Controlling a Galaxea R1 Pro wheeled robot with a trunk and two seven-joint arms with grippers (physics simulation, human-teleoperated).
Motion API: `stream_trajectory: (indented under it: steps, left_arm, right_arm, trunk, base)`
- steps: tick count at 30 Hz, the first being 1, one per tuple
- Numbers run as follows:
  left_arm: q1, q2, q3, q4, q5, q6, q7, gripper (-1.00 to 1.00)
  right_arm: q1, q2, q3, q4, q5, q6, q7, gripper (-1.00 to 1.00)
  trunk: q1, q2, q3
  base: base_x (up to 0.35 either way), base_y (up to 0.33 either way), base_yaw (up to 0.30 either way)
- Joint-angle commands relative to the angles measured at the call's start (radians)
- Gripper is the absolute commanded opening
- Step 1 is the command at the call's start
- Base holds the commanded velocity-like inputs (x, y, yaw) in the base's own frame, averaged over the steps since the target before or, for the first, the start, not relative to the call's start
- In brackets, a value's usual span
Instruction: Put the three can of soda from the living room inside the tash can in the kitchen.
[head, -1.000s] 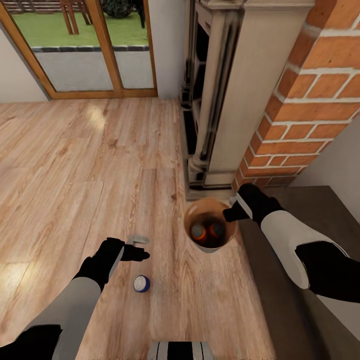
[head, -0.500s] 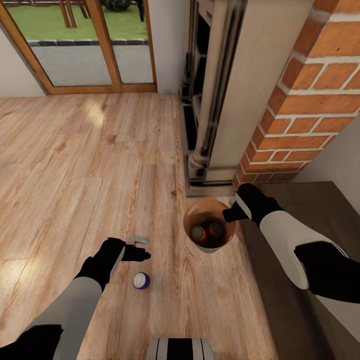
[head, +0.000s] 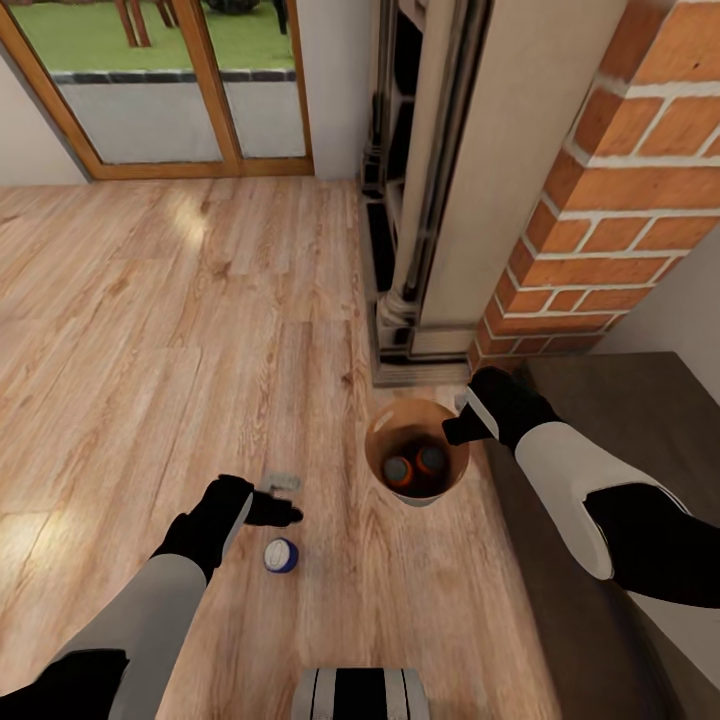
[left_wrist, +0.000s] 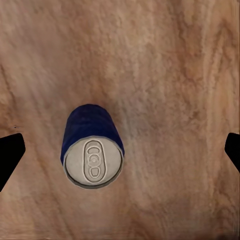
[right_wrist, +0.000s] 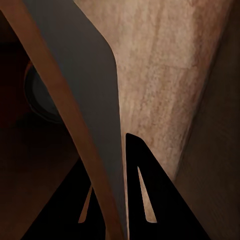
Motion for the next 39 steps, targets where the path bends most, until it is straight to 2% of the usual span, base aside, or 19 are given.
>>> stream_trajectory:
  steps: [1, 6, 11, 17, 21, 33, 39]
  left_arm:
    - [0.000, 0.000, 0.000, 0.000, 0.000, 0.015, 0.001, 1.00]
    - [-0.001, 0.000, 0.001, 0.000, -0.002, 0.038, 0.002, 1.00]
    - [-0.001, 0.000, 0.001, 0.000, -0.002, 0.055, 0.003, 1.00]
    - [-0.001, 0.000, 0.001, 0.000, -0.002, 0.065, 0.003, 1.00]
    - [-0.001, 0.000, 0.001, 0.000, -0.002, 0.067, 0.003, 1.00]
    - [0.000, 0.000, 0.000, 0.000, -0.003, 0.068, 0.003, 1.00]
    - [-0.001, 0.000, 0.000, 0.001, -0.004, 0.069, 0.003, 1.00]
  right_arm:
    - [-0.001, 0.000, -0.004, 0.000, -0.018, 0.001, 0.005, -1.00]
    - [-0.001, 0.000, -0.004, -0.001, -0.018, 0.001, 0.005, -1.00]
    - [-0.005, 0.000, -0.005, -0.002, -0.018, 0.001, 0.003, -1.00]
    - [-0.028, 0.002, -0.006, -0.002, -0.017, 0.001, -0.004, -1.00]
    - [-0.070, 0.002, -0.006, 0.006, -0.016, 0.001, -0.005, -1.00]
    - [-0.098, 0.002, -0.006, 0.012, -0.018, 0.001, -0.006, -1.00]
    - [-0.100, 0.001, -0.006, 0.012, -0.019, 0.001, -0.006, -1.00]
  trunk:
    - [0.004, -0.007, -0.004]
    - [0.023, -0.042, -0.026]
    - [0.023, -0.042, -0.031]
    - [0.023, -0.042, -0.035]
    - [0.023, -0.042, -0.035]
    - [0.023, -0.042, -0.035]
    - [0.046, -0.084, -0.054]
  base:
    - [0.000, 0.000, 0.000]
    - [0.000, 0.000, 0.000]
    - [0.000, 0.000, 0.000]
    - [0.000, 0.000, 0.000]
    - [0.000, 0.000, 0.000]
    - [0.000, 0.000, 0.000]
    - [0.000, 0.000, 0.000]
